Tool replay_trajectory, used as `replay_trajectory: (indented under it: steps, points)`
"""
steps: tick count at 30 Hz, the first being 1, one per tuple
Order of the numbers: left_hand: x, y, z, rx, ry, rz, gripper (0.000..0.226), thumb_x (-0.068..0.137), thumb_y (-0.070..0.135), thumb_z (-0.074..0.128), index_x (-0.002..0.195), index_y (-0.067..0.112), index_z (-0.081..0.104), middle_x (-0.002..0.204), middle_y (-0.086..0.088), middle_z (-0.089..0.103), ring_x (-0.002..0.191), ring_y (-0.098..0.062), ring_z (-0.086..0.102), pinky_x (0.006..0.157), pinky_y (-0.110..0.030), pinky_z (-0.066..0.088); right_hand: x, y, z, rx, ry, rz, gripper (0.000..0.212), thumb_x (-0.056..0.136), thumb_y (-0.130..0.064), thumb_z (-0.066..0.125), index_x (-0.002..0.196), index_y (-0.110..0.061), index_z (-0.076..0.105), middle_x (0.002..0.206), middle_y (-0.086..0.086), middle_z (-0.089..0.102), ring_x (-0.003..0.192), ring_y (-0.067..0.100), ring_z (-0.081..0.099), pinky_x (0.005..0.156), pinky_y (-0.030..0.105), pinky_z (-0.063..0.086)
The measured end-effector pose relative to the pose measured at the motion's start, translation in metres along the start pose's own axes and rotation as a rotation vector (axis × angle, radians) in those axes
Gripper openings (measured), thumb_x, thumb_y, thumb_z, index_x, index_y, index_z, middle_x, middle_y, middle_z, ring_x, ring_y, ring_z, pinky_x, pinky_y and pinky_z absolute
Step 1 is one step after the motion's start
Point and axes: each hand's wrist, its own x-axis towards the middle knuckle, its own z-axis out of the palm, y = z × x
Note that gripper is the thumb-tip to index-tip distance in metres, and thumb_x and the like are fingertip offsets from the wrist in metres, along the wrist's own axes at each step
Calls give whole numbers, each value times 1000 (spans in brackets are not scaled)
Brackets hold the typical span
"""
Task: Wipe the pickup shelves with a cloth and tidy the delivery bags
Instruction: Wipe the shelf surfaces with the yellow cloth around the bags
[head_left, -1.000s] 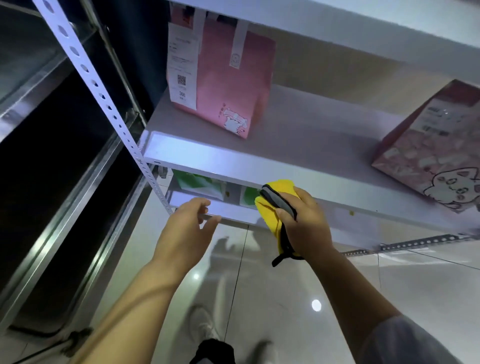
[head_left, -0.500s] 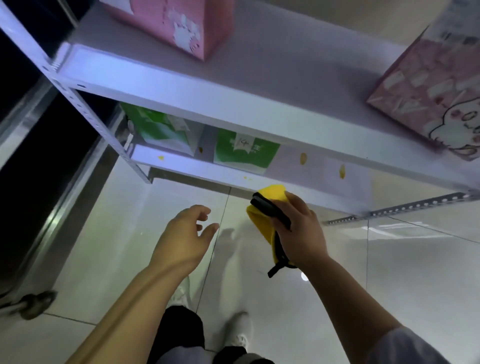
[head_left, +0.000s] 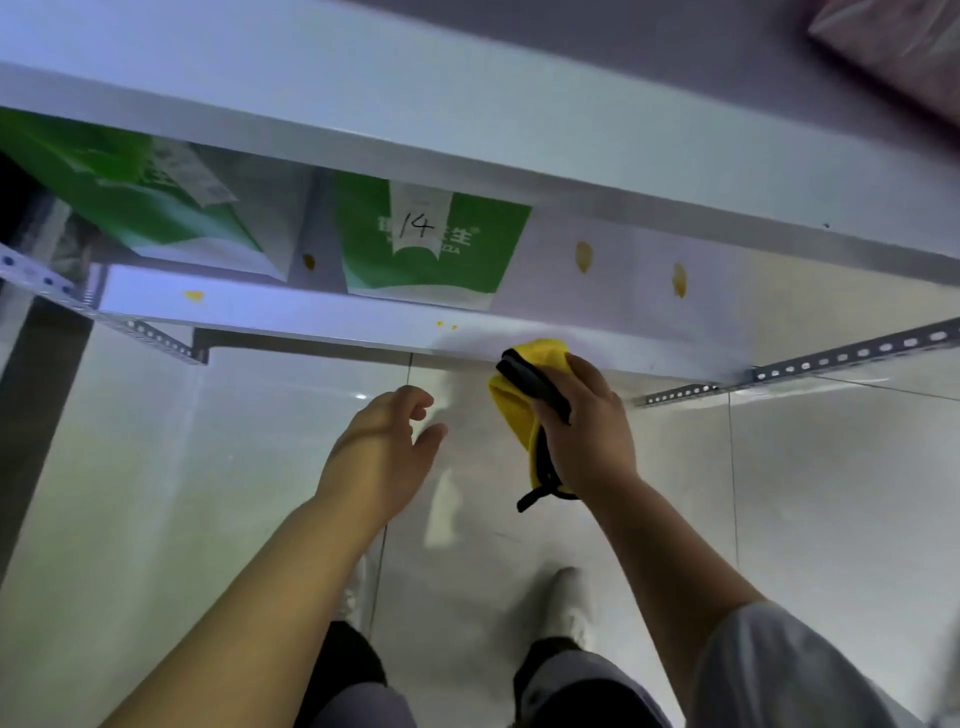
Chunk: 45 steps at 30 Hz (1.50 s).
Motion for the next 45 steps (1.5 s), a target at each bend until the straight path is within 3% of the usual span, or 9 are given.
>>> replay_trajectory:
  steps: [12,16,22,26,29,32,35,39,45]
  points:
    - [51,52,134,-169,165,-24,24,85,31,62,108,25,58,105,9,60,87,-10,60,75,-28,46,57,133,-3,8,-2,-111,33,93,-33,52,126,-34,55,145,-4,41,117,31,46,97,43,40]
    - [89,53,178,-110,223,119,24,85,29,62,107,19,59,105,5,62,90,-15,60,77,-29,46,84,175,15,56,120,-113,32,93,-30,53,125,-32,57,143,-2,43,118,31,47,97,44,41]
    - [144,60,216,106,331,496,25,85,18,64,108,10,63,106,-5,65,97,-26,59,79,-25,37,114,235,40,39,353,-131,33,90,-24,59,123,-30,60,147,0,41,113,34,47,95,42,39]
    - [179,69,232,251,284,576,26,88,27,57,112,16,62,113,-3,62,102,-26,53,84,-31,39,134,269,41,0,465,-38,37,90,-20,57,126,-28,58,146,1,41,109,37,46,92,43,40]
    - [198,69,239,308,274,561,27,89,28,56,113,18,62,115,-3,61,104,-28,51,86,-36,41,153,276,40,-28,469,71,36,93,-30,51,129,-30,52,144,0,39,108,36,44,90,40,40]
    - [203,68,244,336,294,596,16,85,23,60,98,15,67,103,-5,64,94,-30,53,79,-35,41,159,264,44,-114,465,136,37,93,-35,46,131,-33,47,147,-1,33,109,34,40,86,41,40]
    - [204,64,243,339,285,648,8,82,17,64,86,12,69,94,-5,64,86,-29,54,73,-33,41,157,244,55,-139,397,-9,37,93,-38,46,130,-36,47,148,-1,32,109,34,40,86,40,40]
    - [209,55,237,342,279,679,8,81,16,65,86,13,71,95,-2,65,87,-28,55,73,-33,44,159,232,62,-176,318,-186,36,94,-34,45,130,-36,49,148,-3,32,110,33,39,87,40,40]
    - [212,59,238,364,299,668,19,84,20,64,100,12,69,107,-5,64,98,-28,55,82,-35,46,165,258,37,-168,431,-88,37,94,-29,48,130,-32,50,147,-2,36,106,35,42,90,42,39]
